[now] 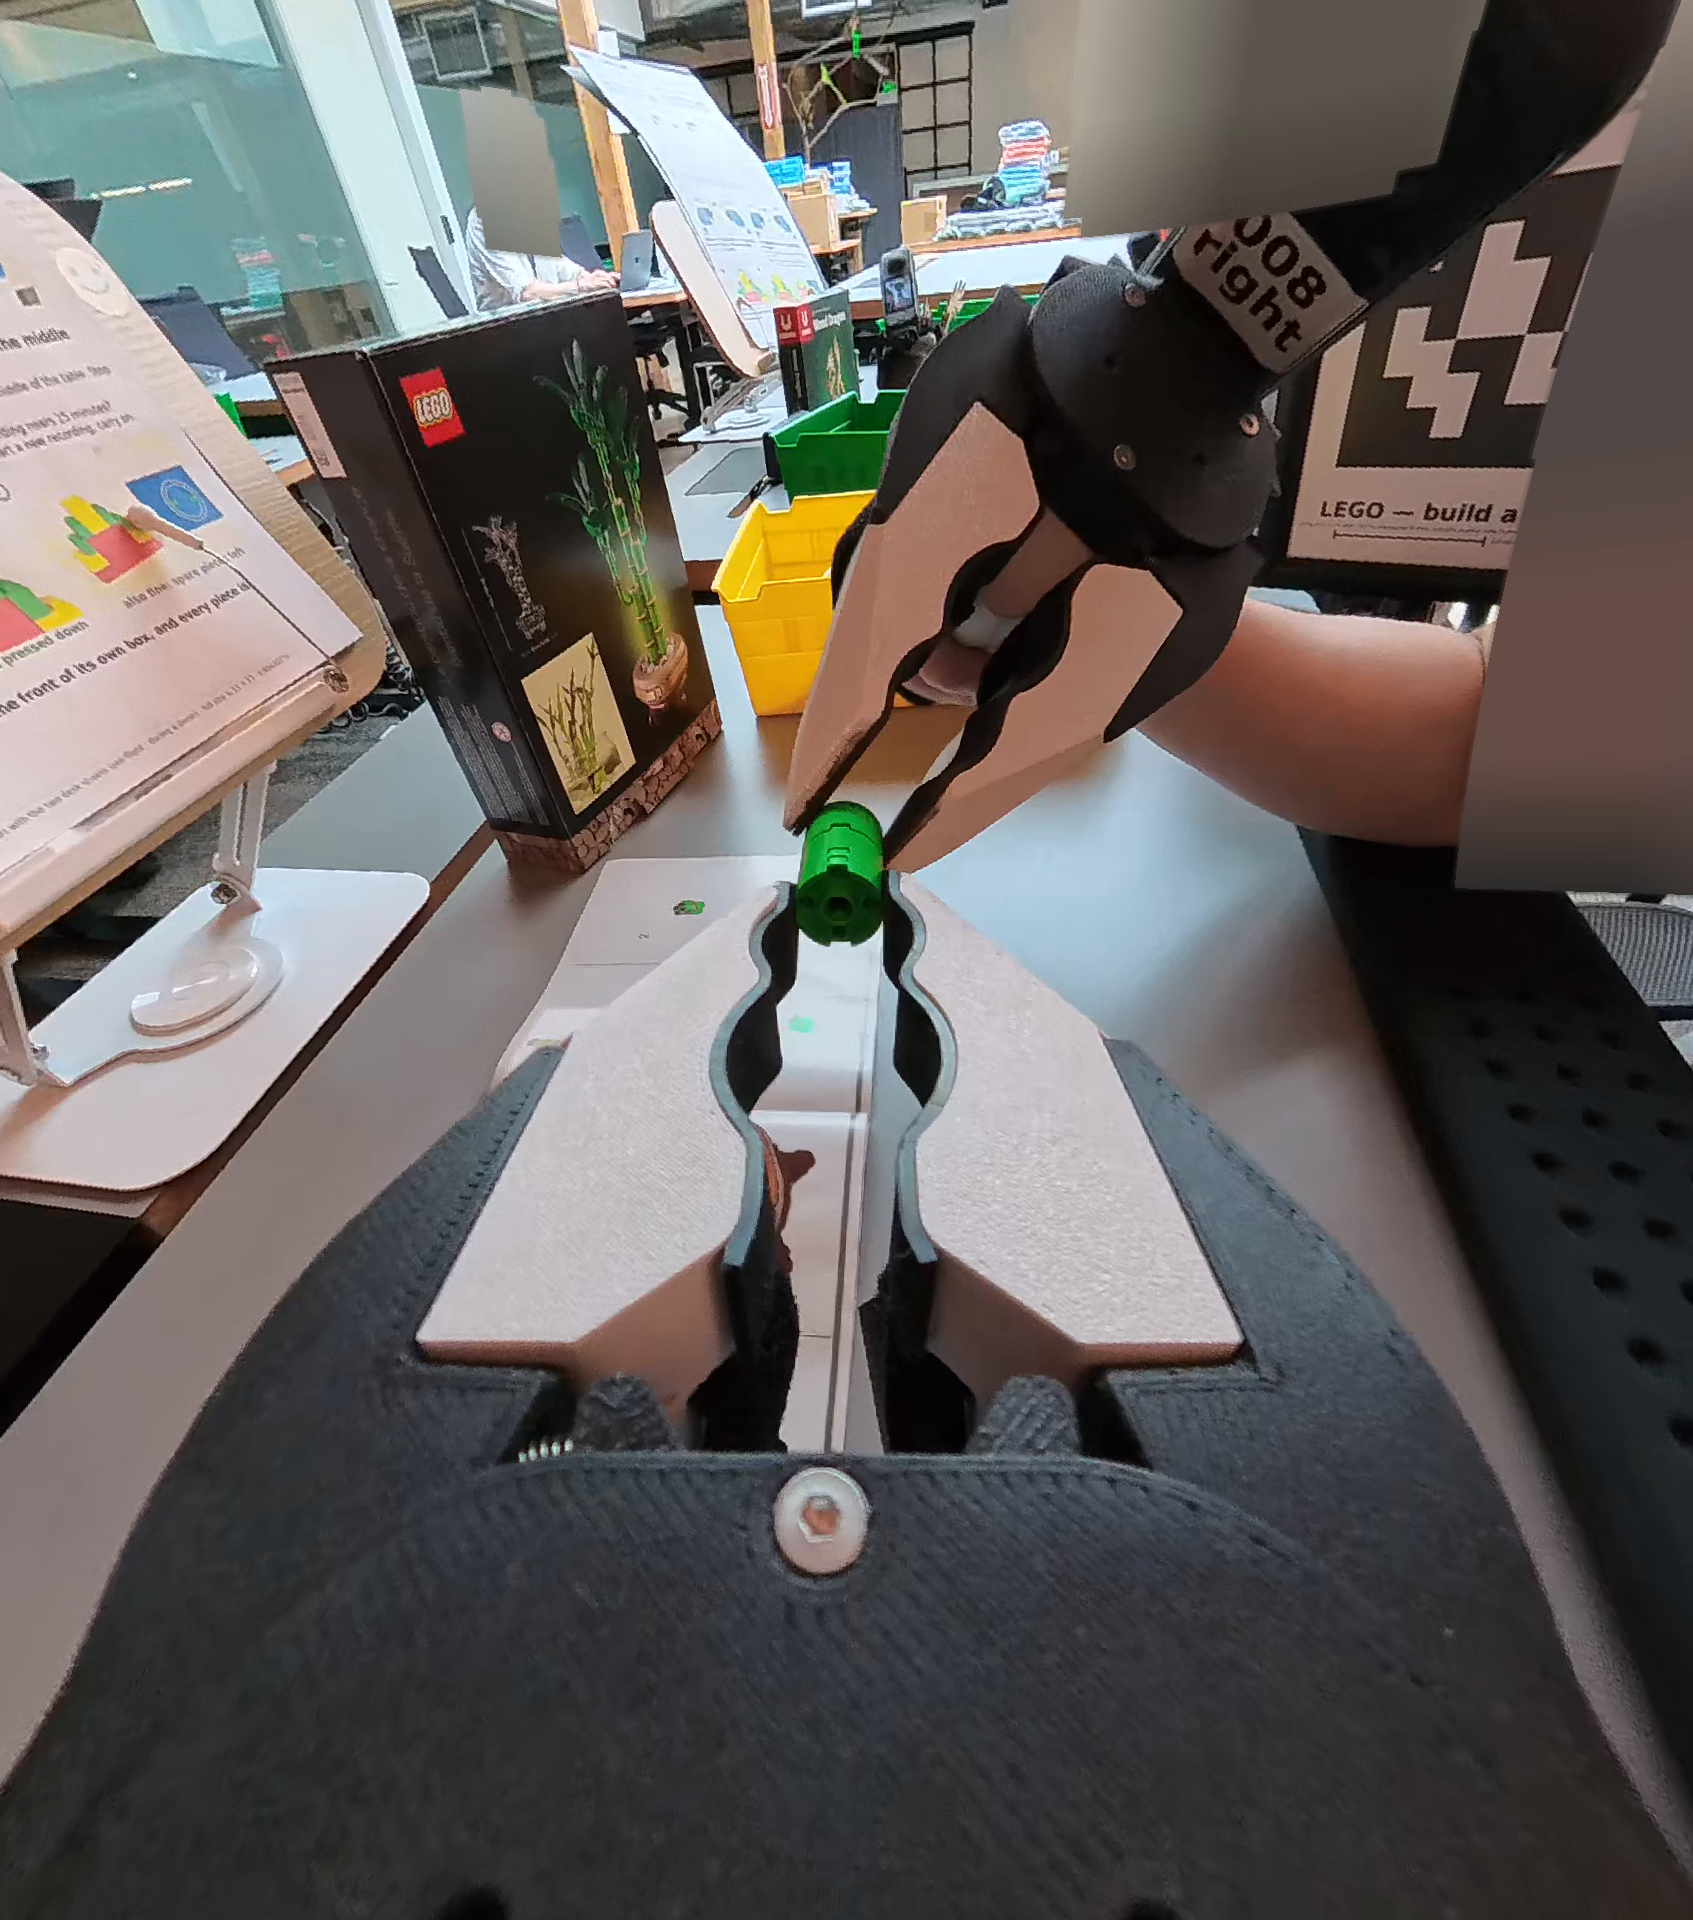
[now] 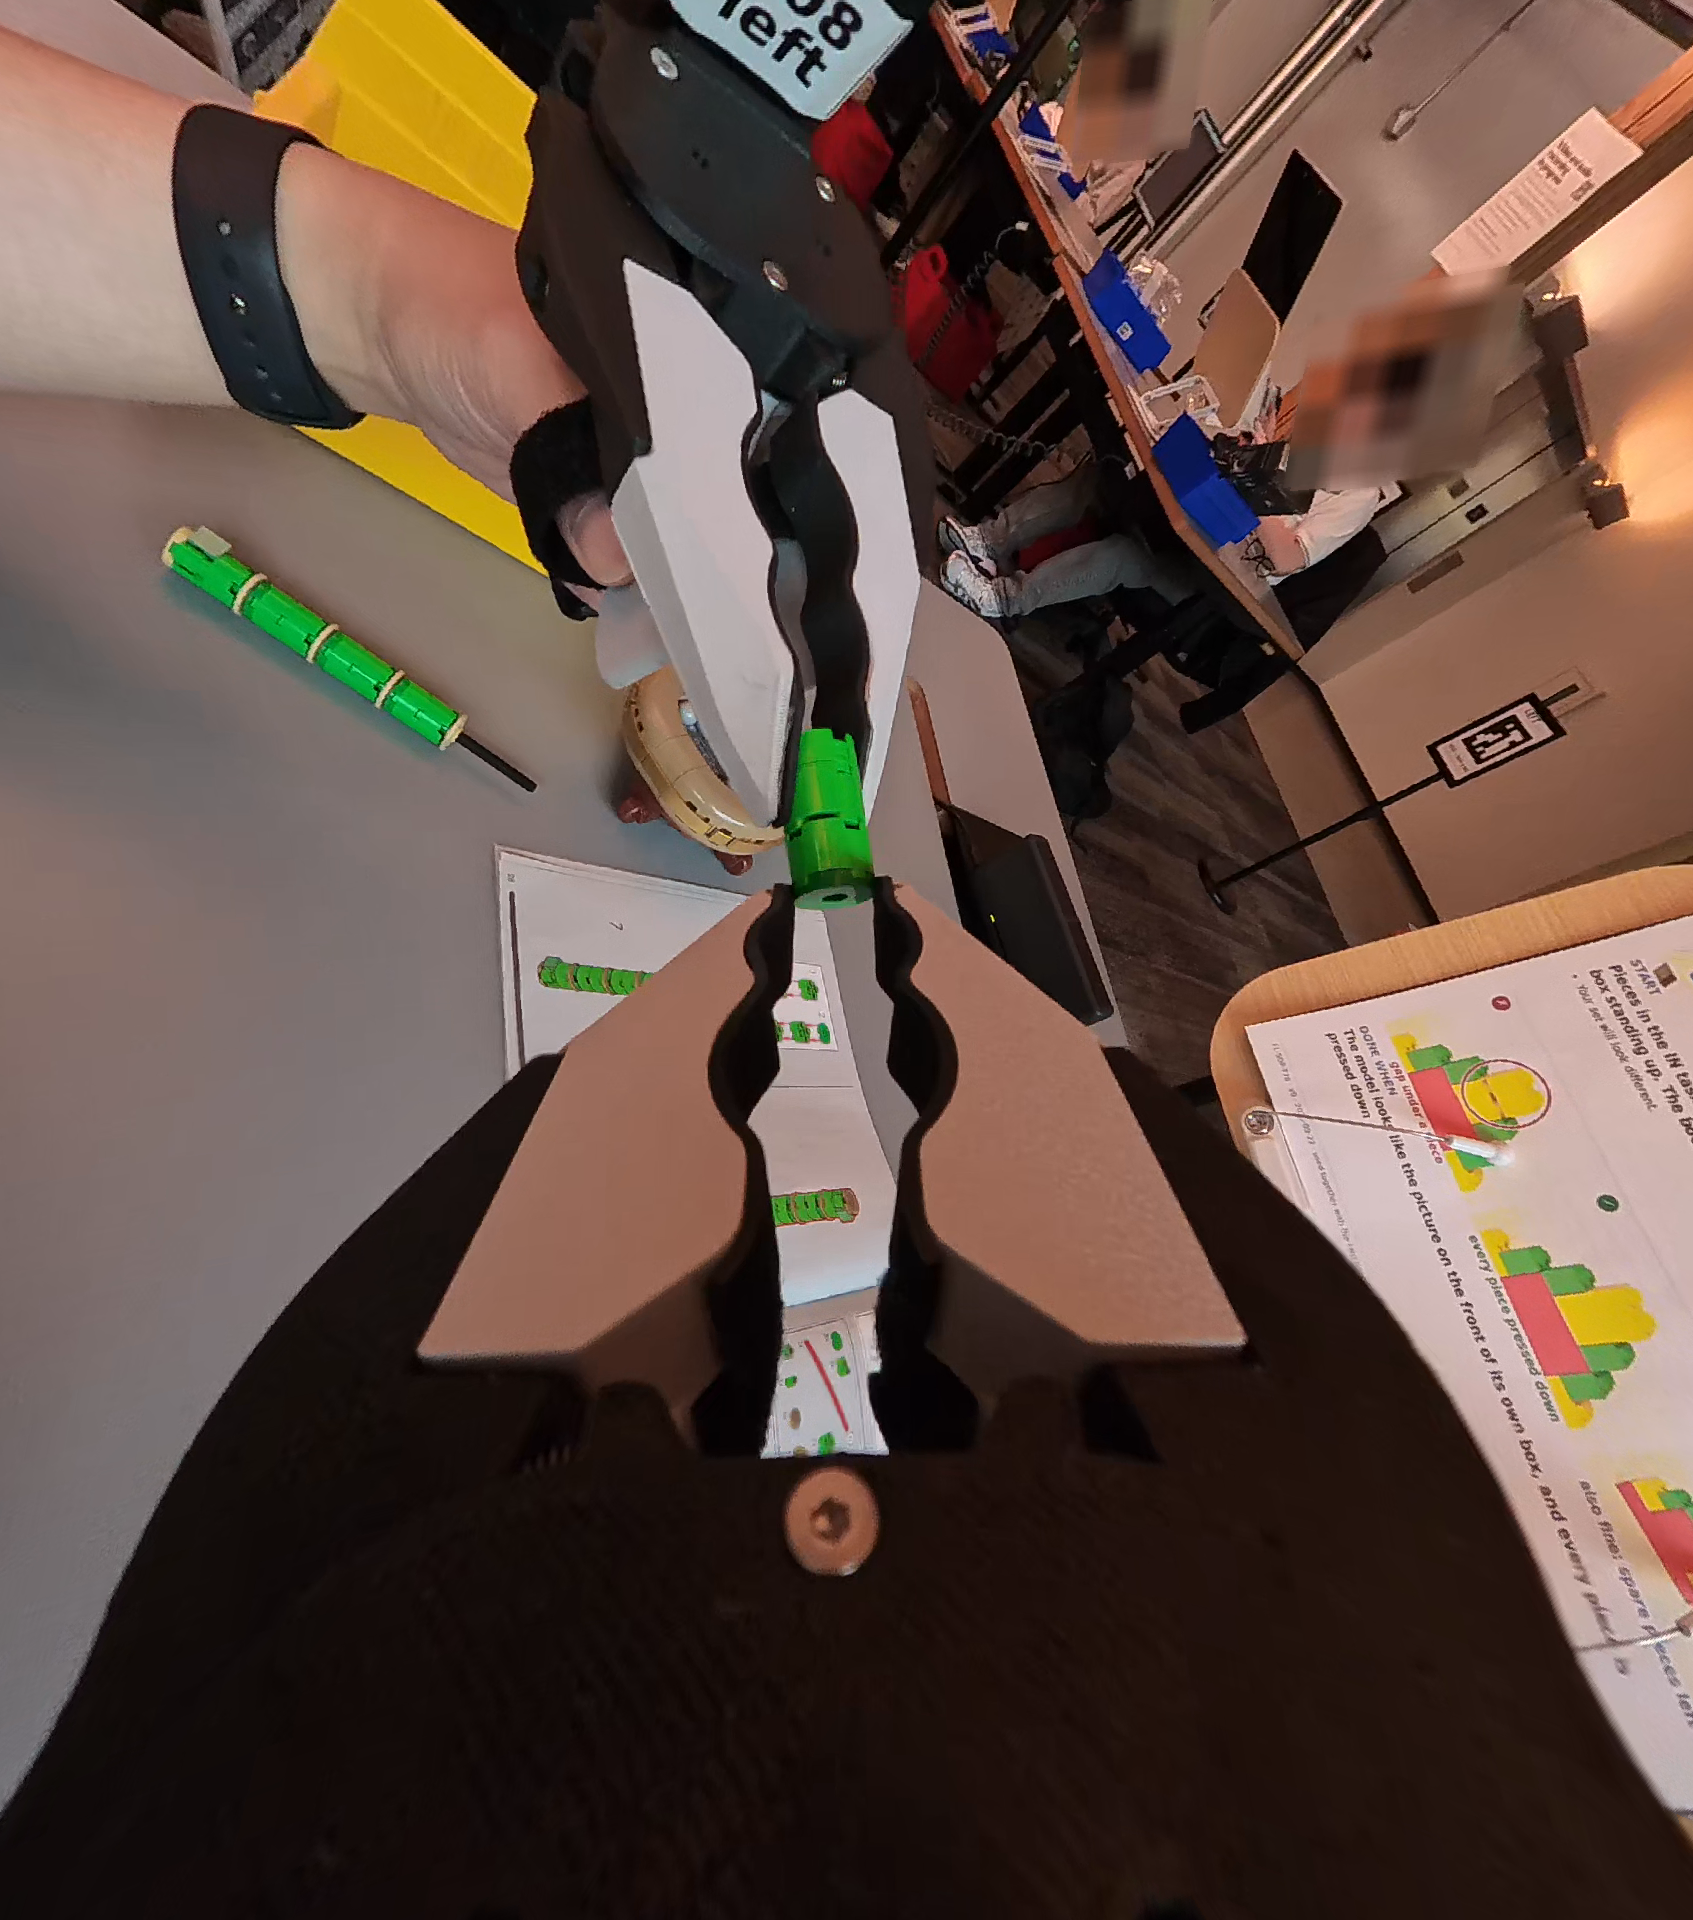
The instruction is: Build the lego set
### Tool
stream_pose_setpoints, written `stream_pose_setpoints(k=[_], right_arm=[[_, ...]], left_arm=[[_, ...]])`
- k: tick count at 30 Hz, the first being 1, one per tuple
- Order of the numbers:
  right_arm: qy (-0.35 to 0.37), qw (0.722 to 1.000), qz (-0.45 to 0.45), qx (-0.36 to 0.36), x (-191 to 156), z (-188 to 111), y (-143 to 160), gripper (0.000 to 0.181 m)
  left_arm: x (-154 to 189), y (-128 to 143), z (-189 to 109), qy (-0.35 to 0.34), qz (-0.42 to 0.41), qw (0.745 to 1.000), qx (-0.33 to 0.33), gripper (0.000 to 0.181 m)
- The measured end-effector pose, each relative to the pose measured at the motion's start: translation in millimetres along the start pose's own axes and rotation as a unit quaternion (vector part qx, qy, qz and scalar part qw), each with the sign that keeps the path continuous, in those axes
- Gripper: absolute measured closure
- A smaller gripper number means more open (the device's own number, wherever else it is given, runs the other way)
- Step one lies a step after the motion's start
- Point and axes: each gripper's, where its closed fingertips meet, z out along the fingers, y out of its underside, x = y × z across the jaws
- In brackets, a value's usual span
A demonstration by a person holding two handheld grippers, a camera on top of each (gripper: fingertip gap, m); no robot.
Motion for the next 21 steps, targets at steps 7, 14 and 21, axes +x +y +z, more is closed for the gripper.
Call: stream_pose_setpoints(k=[7,14,21], right_arm=[[0.004,1.000,0.012,-0.010,-1,4,2,0.168],[0.006,0.999,0.024,-0.027,-2,9,8,0.169],[-0.004,0.999,0.027,-0.024,-6,10,8,0.169]], left_arm=[[-2,3,-1,-0.007,0.007,1.000,-0.016,0.167],[-6,10,1,-0.020,0.010,0.999,-0.039,0.167],[-4,13,1,-0.014,0.014,0.999,-0.046,0.167]])
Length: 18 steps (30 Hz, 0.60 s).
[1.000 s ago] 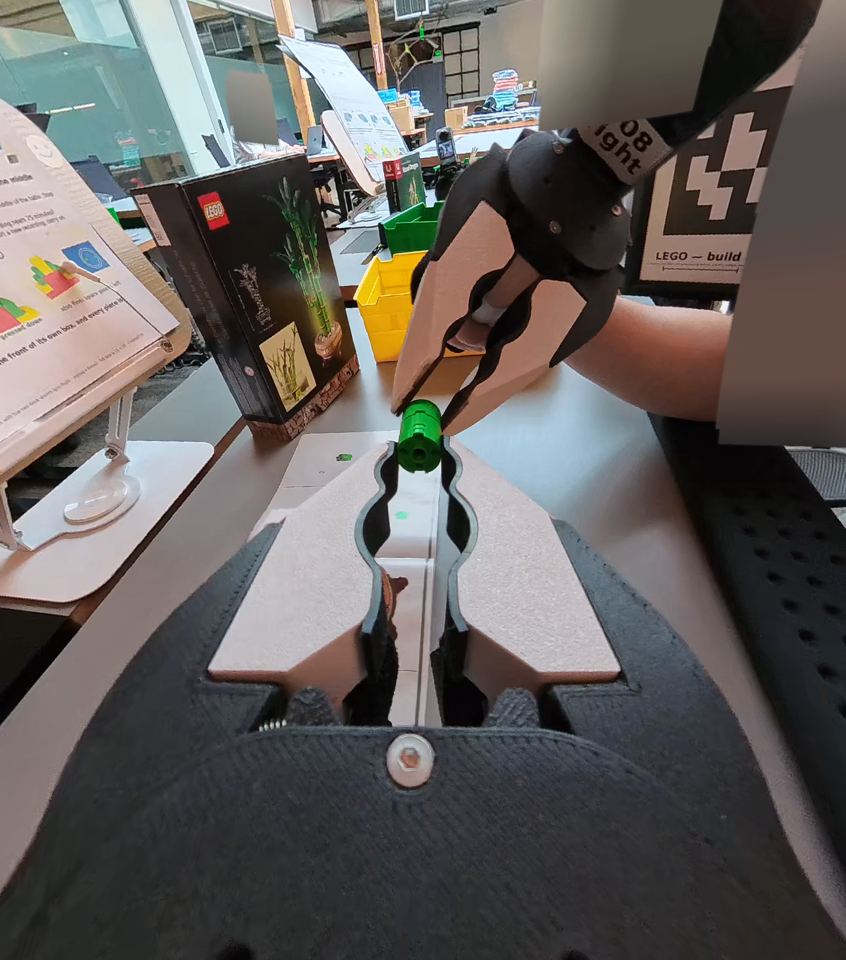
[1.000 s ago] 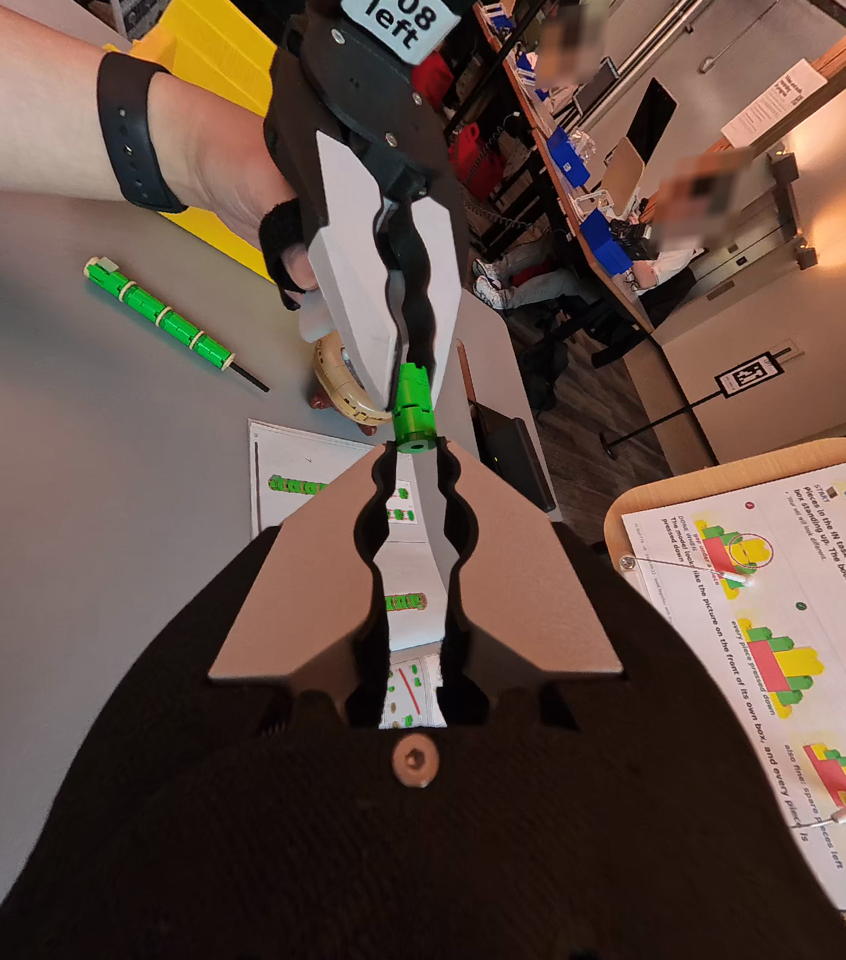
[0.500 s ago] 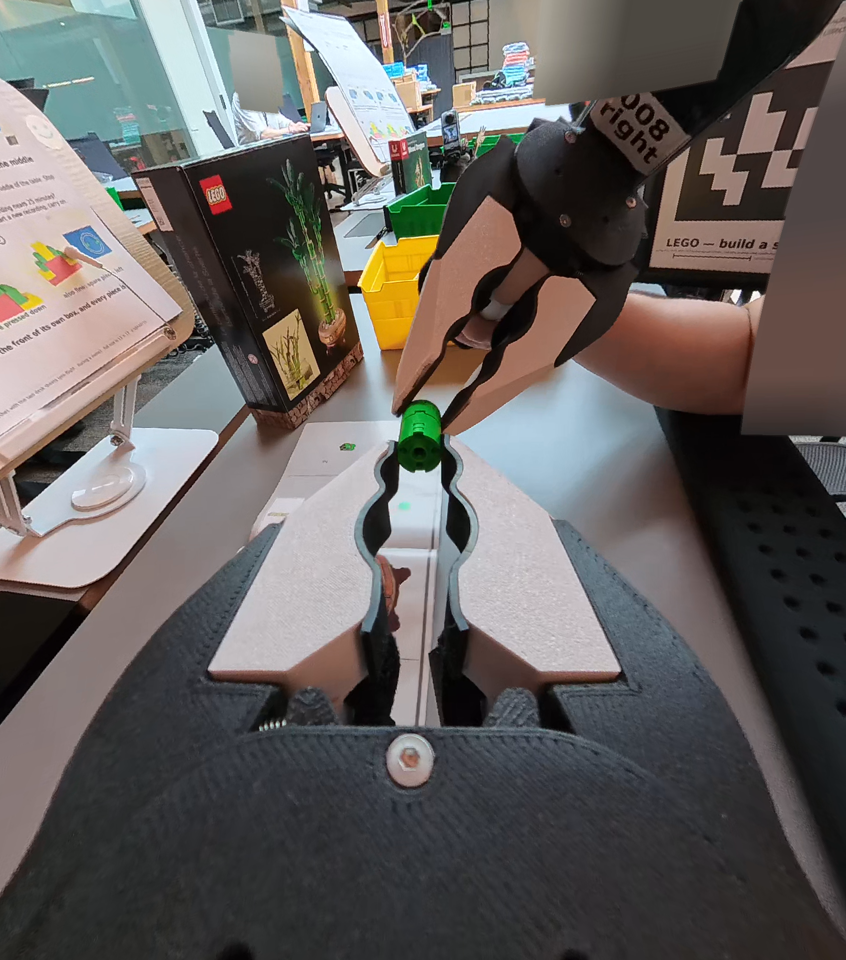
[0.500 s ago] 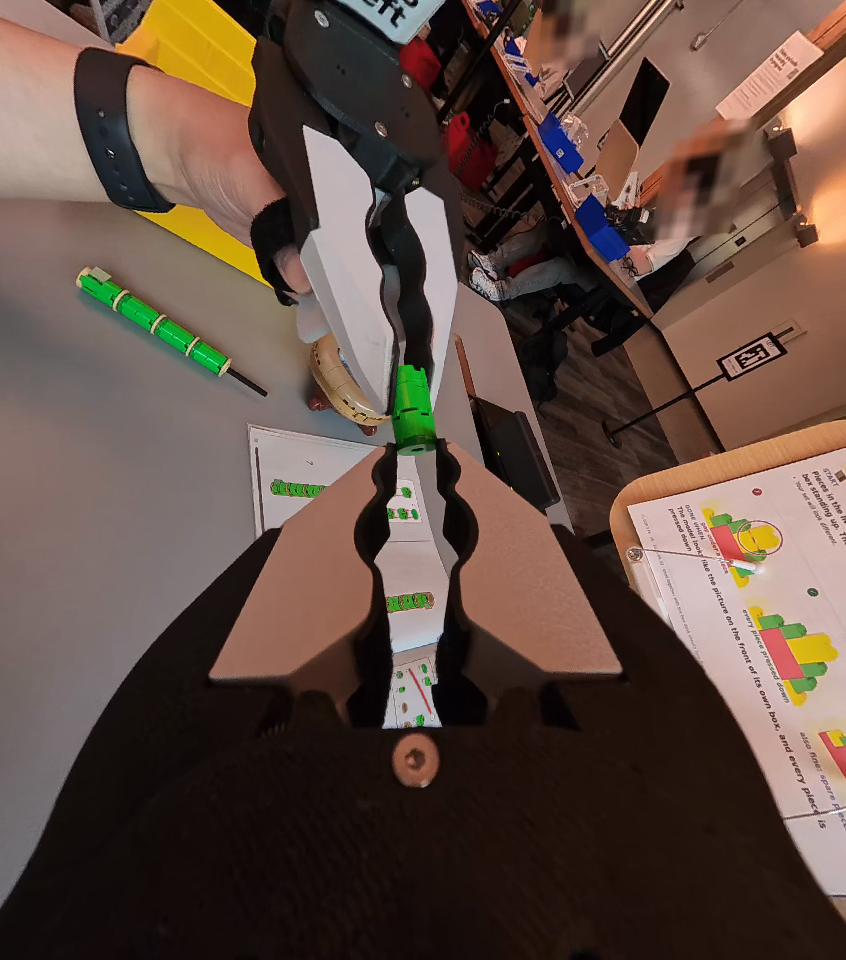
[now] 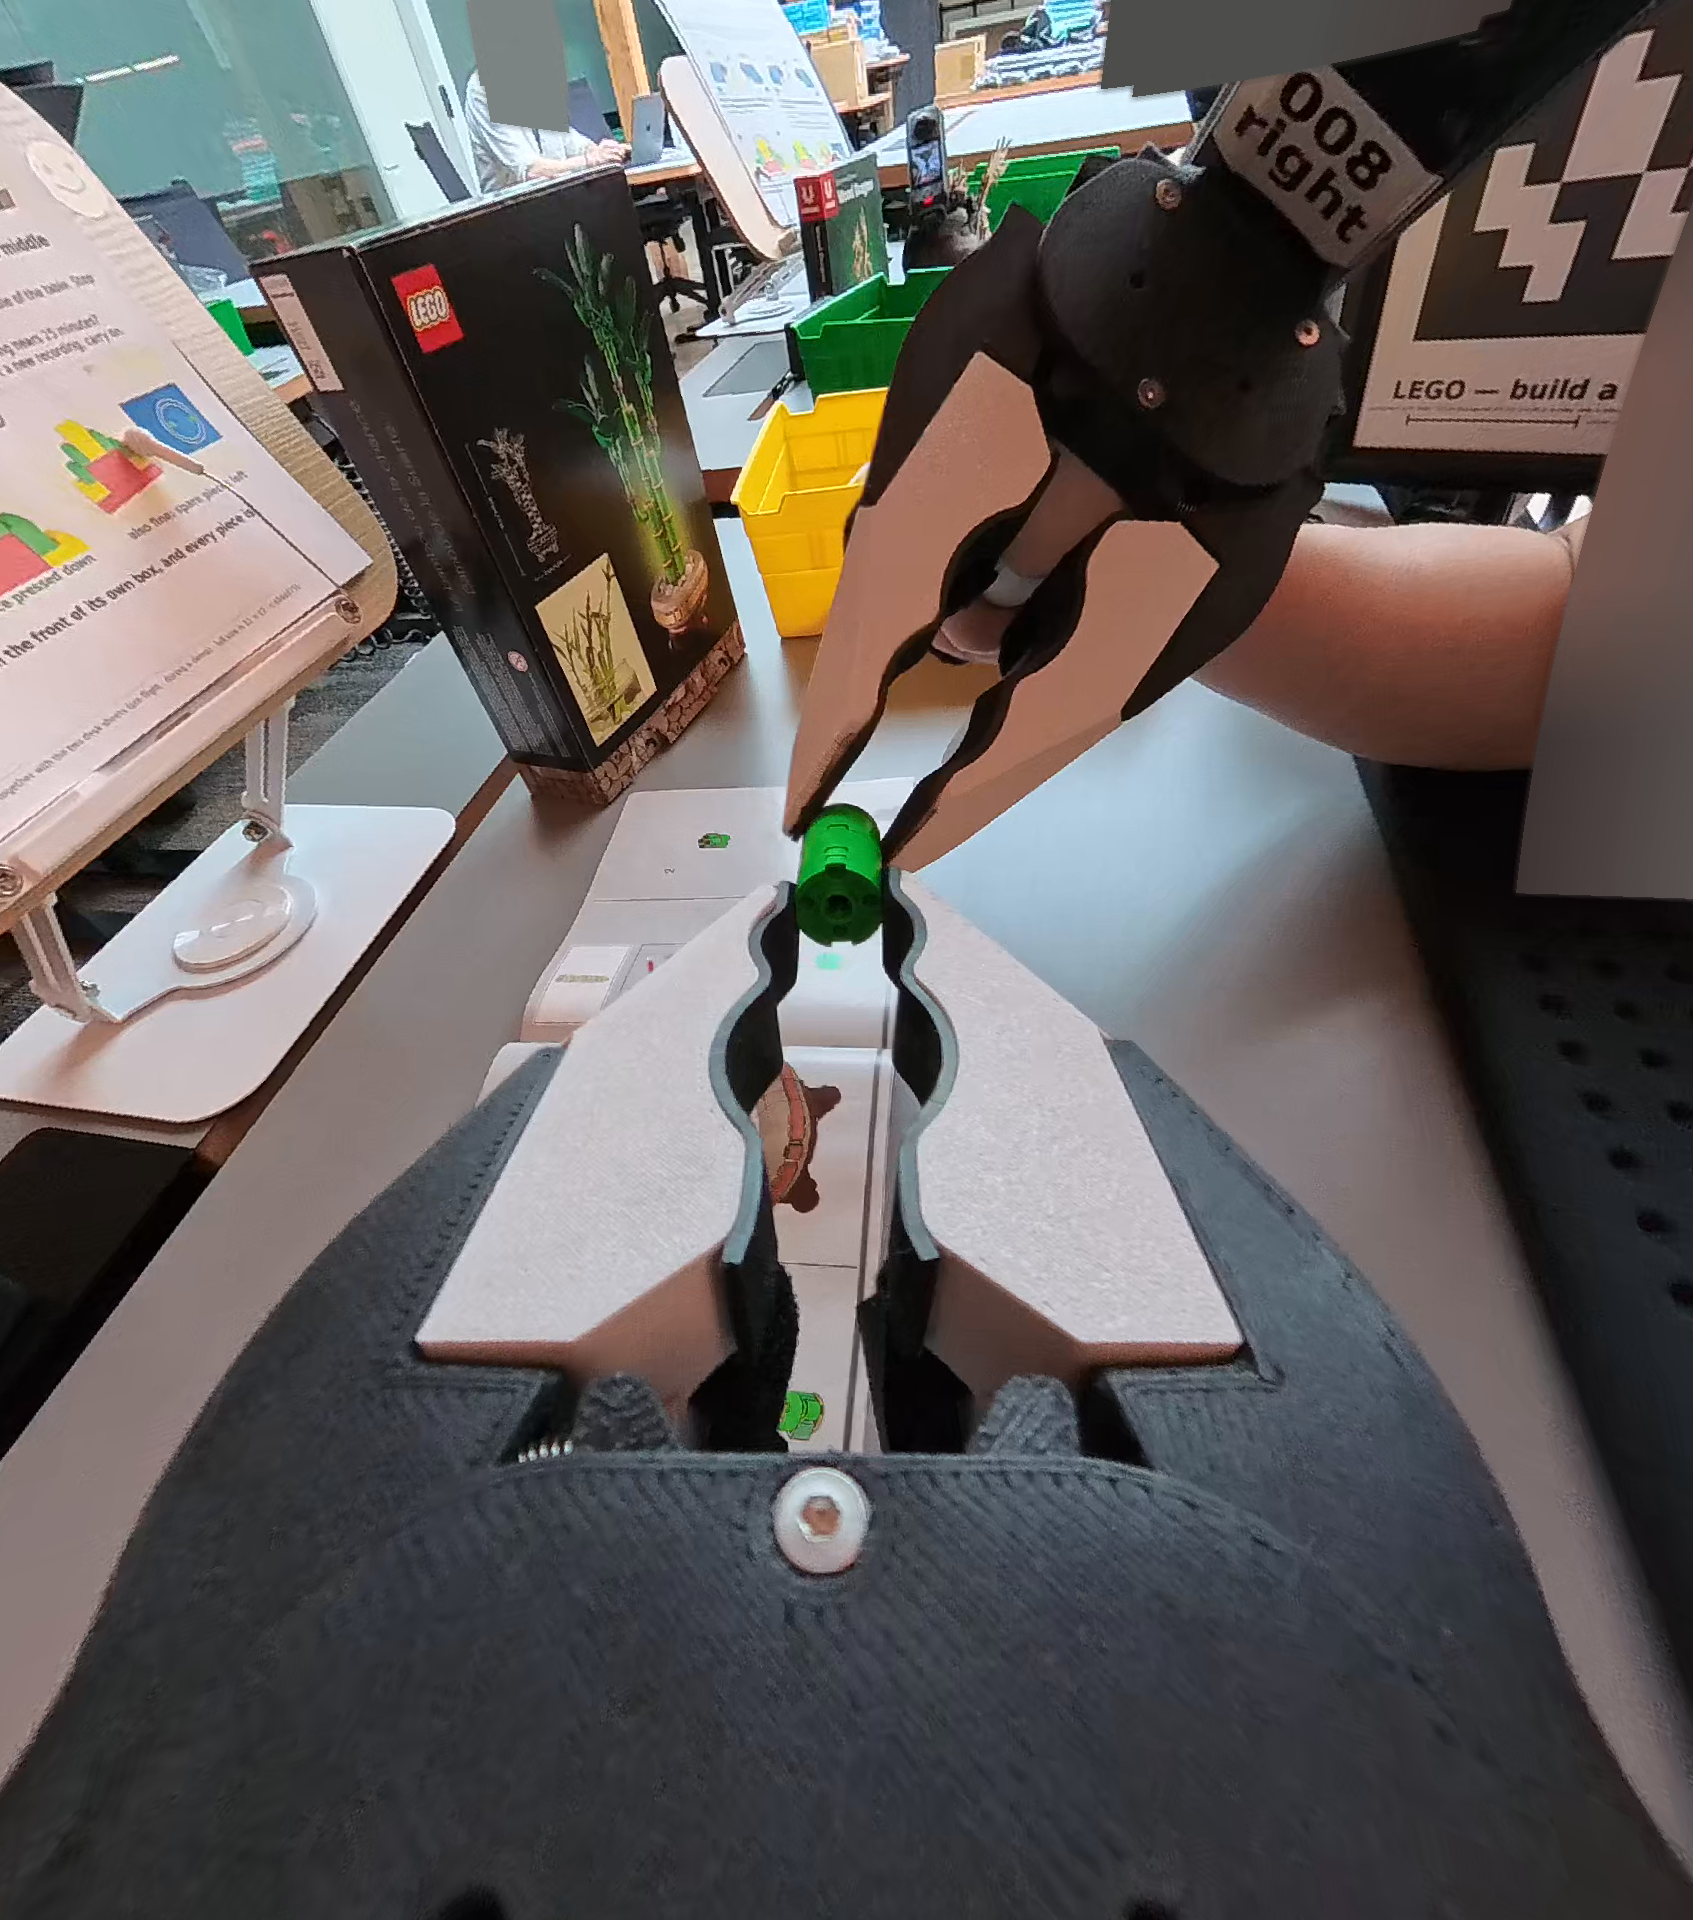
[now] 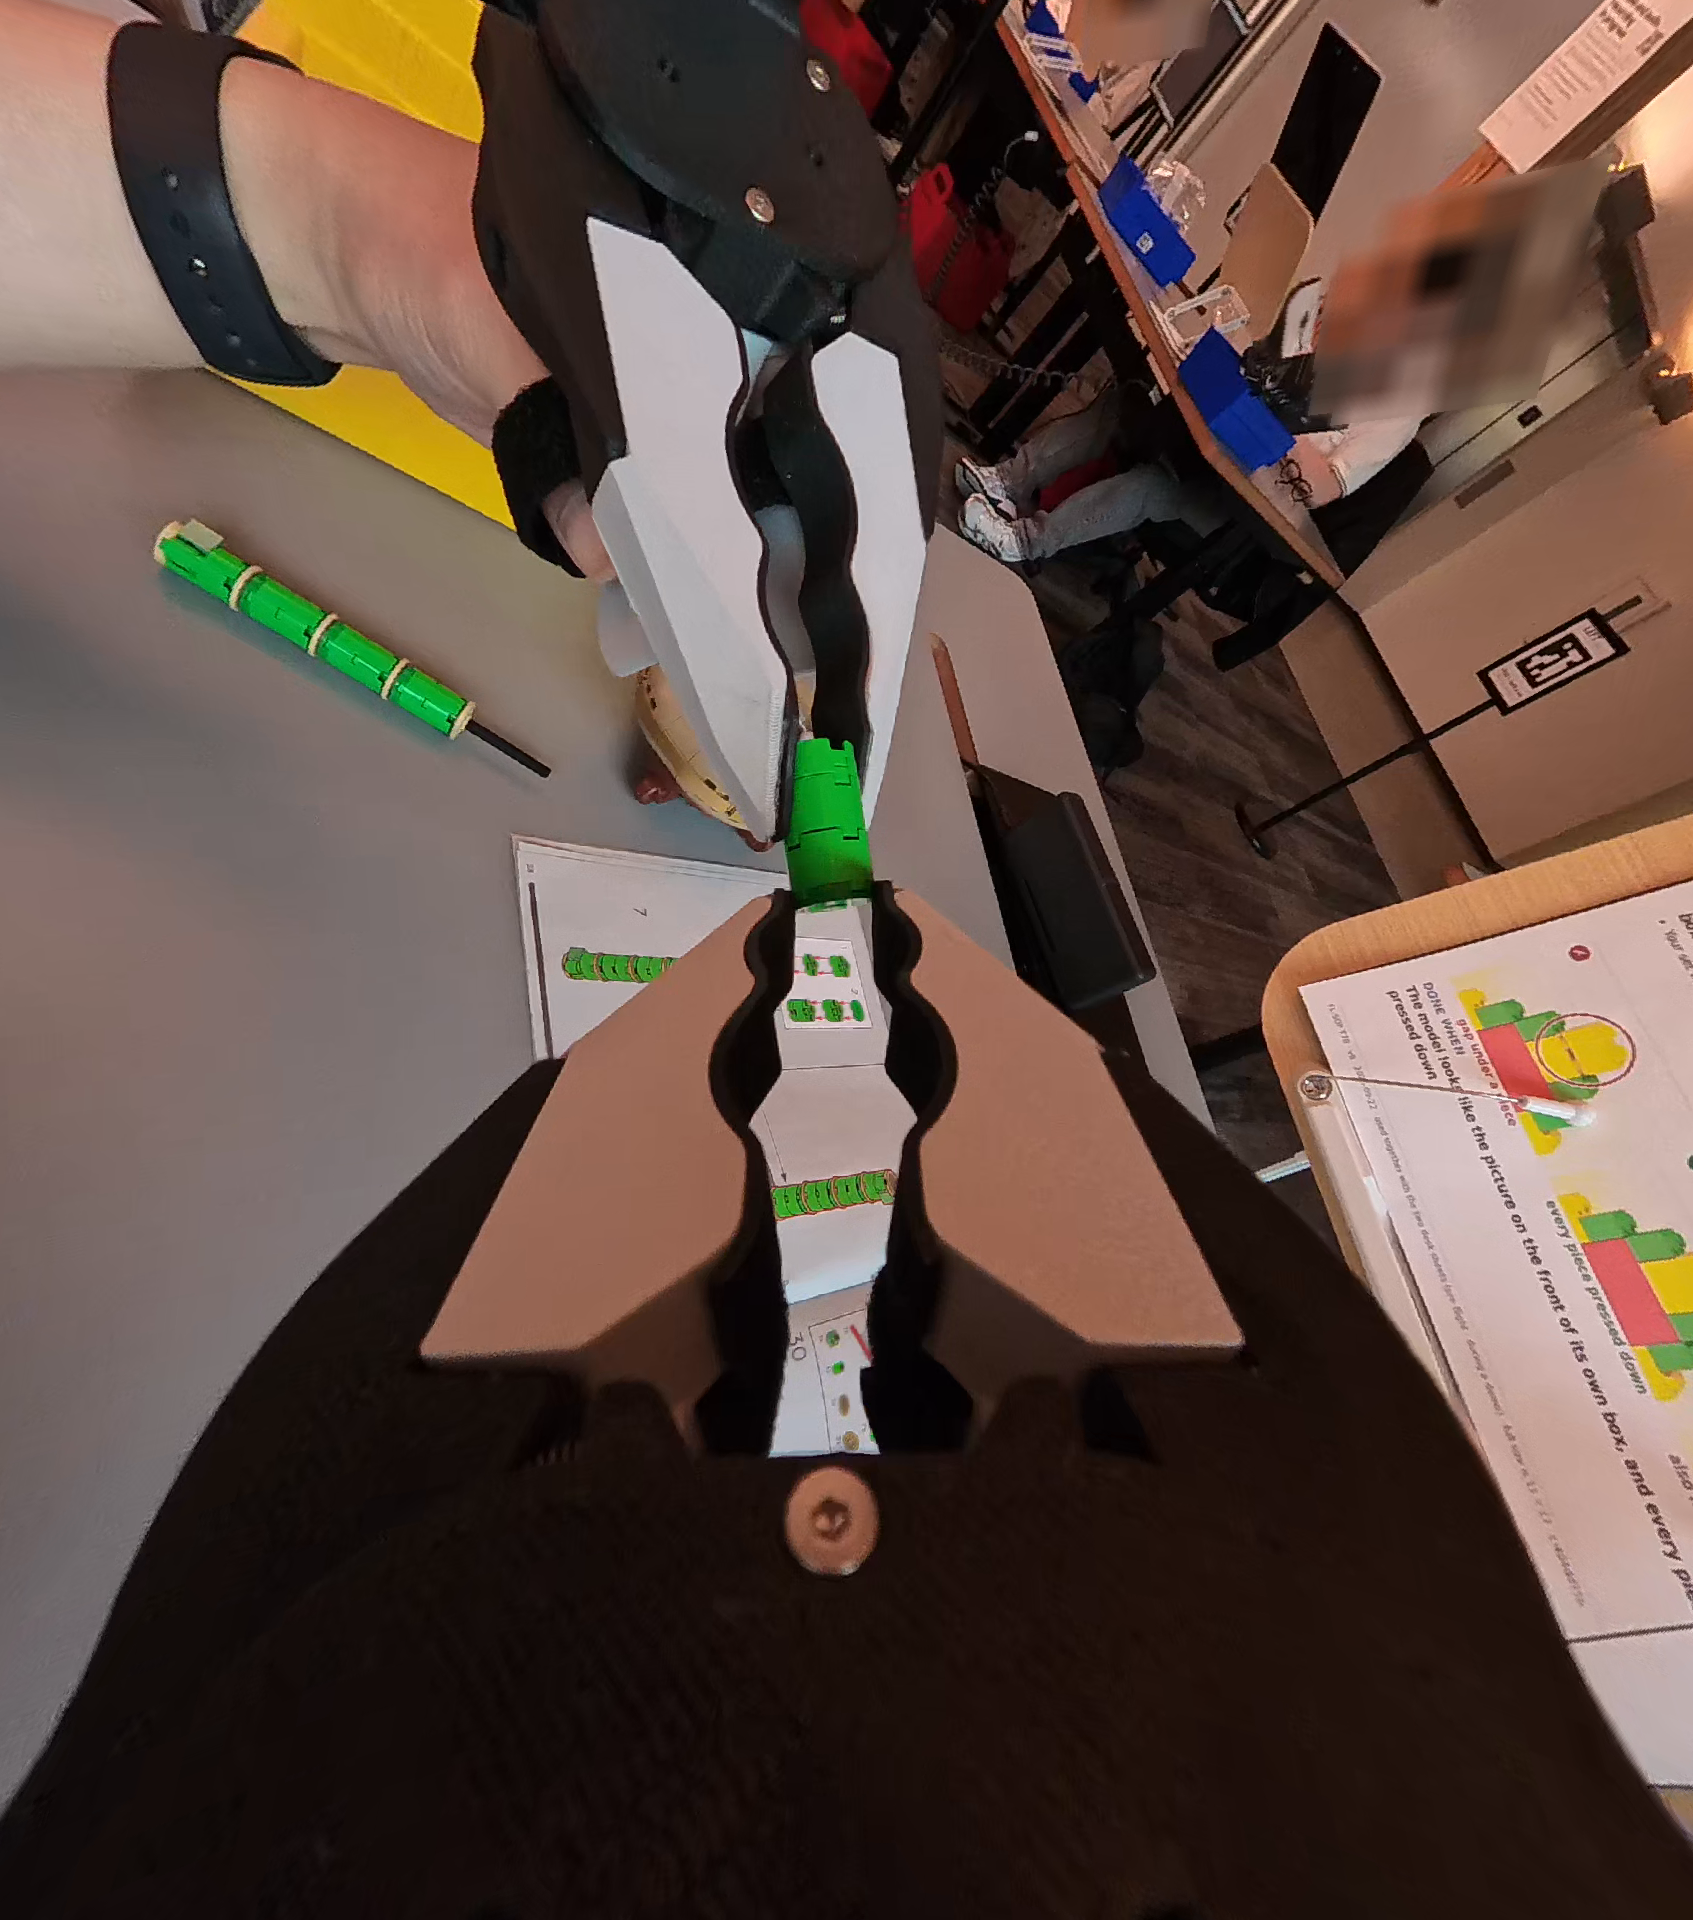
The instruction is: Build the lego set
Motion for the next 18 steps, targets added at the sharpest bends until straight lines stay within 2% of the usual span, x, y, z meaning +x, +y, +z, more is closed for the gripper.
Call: stream_pose_setpoints(k=[13,18], right_arm=[[0.000,1.000,0.018,0.020,-1.2,0.5,-4.9,0.169],[0.006,1.000,0.019,-0.005,-2.0,6.4,2.4,0.169]], left_arm=[[1.8,-2.8,-2.7,0.013,-0.008,1.000,0.017,0.167],[-2.0,3.2,-0.5,-0.005,0.004,1.000,-0.004,0.167]])
